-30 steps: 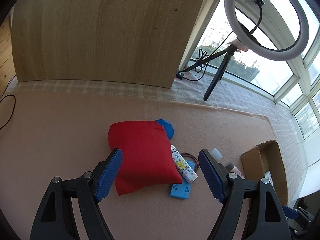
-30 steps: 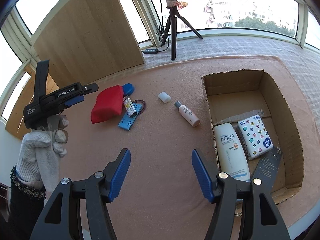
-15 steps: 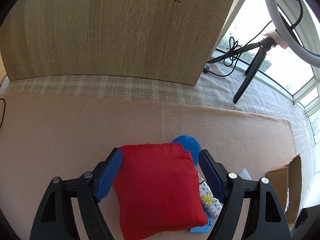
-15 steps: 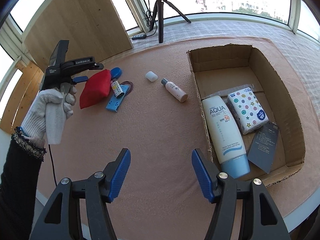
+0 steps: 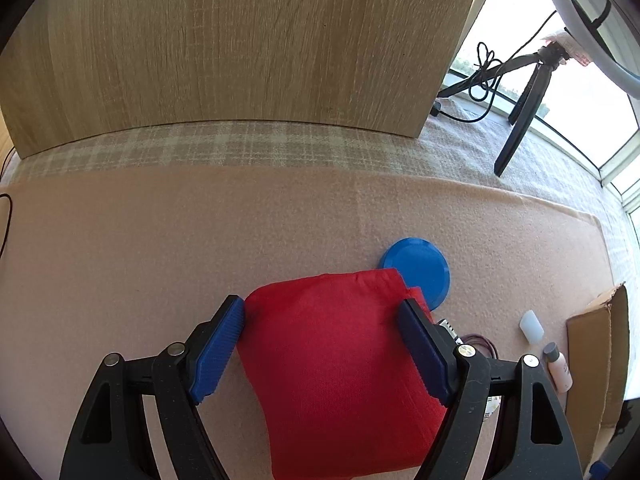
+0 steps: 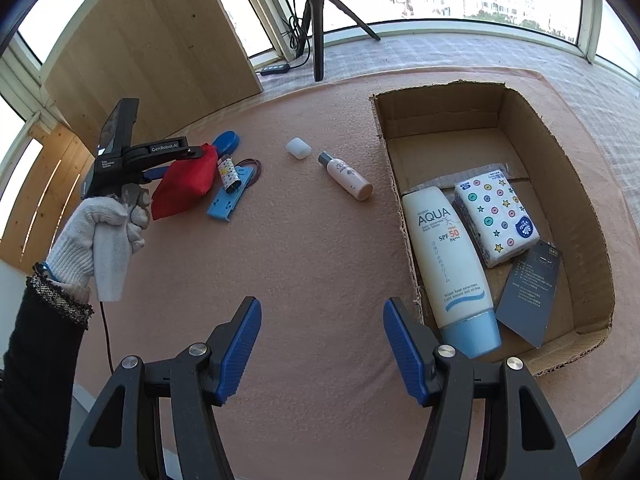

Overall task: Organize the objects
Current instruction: 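Move the left tool to the red fabric pouch and close on it, then lift the red pouch with the left tool toward the right tool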

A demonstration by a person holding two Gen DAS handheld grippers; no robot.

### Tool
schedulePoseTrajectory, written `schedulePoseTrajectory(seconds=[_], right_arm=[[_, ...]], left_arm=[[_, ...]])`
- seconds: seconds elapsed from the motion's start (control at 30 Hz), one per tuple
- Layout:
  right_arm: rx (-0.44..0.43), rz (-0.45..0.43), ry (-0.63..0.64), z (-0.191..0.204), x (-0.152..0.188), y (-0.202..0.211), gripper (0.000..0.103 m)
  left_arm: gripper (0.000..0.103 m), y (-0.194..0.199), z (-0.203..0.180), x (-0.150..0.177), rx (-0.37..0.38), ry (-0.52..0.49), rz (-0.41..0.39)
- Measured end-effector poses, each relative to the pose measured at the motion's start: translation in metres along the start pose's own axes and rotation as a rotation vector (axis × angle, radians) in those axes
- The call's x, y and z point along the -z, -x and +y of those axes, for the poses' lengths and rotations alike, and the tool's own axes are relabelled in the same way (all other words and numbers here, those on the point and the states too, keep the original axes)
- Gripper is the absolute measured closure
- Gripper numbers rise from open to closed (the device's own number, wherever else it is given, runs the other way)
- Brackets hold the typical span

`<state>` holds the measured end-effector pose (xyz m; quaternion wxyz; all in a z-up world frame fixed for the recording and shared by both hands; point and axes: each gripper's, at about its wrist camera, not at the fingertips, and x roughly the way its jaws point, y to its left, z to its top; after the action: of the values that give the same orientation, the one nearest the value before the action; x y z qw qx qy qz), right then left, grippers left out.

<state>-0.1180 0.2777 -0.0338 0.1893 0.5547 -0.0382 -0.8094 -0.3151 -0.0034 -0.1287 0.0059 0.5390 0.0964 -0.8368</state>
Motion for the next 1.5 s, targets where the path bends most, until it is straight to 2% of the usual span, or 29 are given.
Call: schedulePoseTrajectory(seconds=[0.17, 0.43, 0.73, 1.0, 1.13, 1.27, 1.37, 1.5], right_arm=[[-0.011, 0.001, 0.018, 0.007, 0.001, -0.001, 0.043], [-0.031, -0.008, 0.022, 0.013, 0.002, 0.0, 0.043], [-0.062, -0.012, 0.025, 0.022, 0.004, -0.002, 0.043], [-0.086, 0.016, 0.041, 0.034, 0.011, -0.014, 0.043], [-0.096, 0.038, 0.045, 0.04, 0.015, -0.021, 0.043], [-0.106, 0.055, 0.055, 0.046, 0.02, -0.028, 0.043], [-0.113, 0.069, 0.061, 0.052, 0.025, -0.033, 0.043], [-0.127, 0.089, 0.067, 0.06, 0.029, -0.04, 0.043]], left_arm=[[0.021, 0.0, 0.014, 0.017, 0.035, 0.043, -0.004], [0.021, 0.017, 0.022, 0.053, 0.055, 0.048, -0.02], [0.021, 0.047, 0.018, 0.13, 0.072, 0.071, -0.057], [0.021, 0.072, -0.001, 0.194, 0.113, 0.047, -0.037], [0.019, 0.08, -0.009, 0.21, 0.187, 0.032, 0.009], [0.019, 0.095, 0.002, 0.22, 0.245, 0.078, 0.03], [0.019, 0.114, 0.012, 0.224, 0.249, 0.055, 0.002], [0.019, 0.127, 0.022, 0.231, 0.227, -0.003, 0.007]])
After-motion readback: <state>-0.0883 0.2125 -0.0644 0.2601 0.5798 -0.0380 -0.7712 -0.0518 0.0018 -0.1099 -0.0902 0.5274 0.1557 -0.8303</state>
